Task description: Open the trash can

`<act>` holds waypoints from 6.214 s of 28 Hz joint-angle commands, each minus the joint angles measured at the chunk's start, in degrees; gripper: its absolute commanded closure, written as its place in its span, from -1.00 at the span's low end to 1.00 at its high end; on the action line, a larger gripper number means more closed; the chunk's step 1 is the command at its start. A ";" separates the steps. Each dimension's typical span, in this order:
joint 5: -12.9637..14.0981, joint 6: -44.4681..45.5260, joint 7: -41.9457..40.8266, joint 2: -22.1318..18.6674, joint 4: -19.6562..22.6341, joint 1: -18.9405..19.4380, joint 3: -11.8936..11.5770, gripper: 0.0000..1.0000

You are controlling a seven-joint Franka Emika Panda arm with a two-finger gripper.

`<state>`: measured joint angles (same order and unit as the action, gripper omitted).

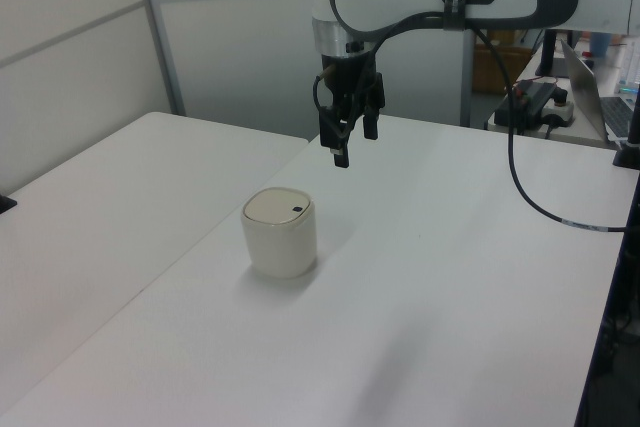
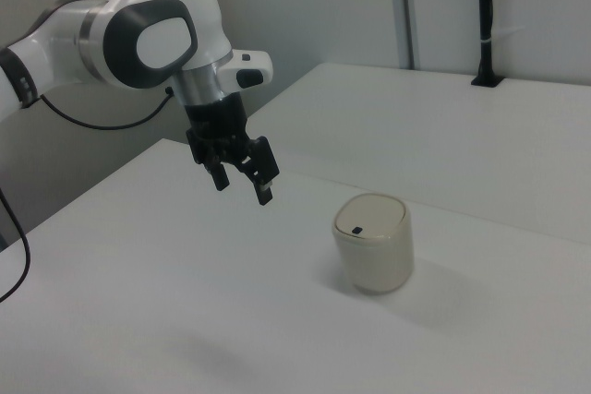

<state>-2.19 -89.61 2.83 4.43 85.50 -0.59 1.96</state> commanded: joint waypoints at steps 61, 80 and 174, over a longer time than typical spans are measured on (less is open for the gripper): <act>0.00 -26.82 -8.11 13.93 -0.16 -4.33 -0.73 1.00; 0.35 -39.23 -8.11 20.80 -0.07 -5.48 -0.65 1.00; 1.93 -0.04 1.99 -1.88 0.81 -0.64 4.36 -1.00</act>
<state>1.13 -90.73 1.56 3.46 85.75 -1.46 6.17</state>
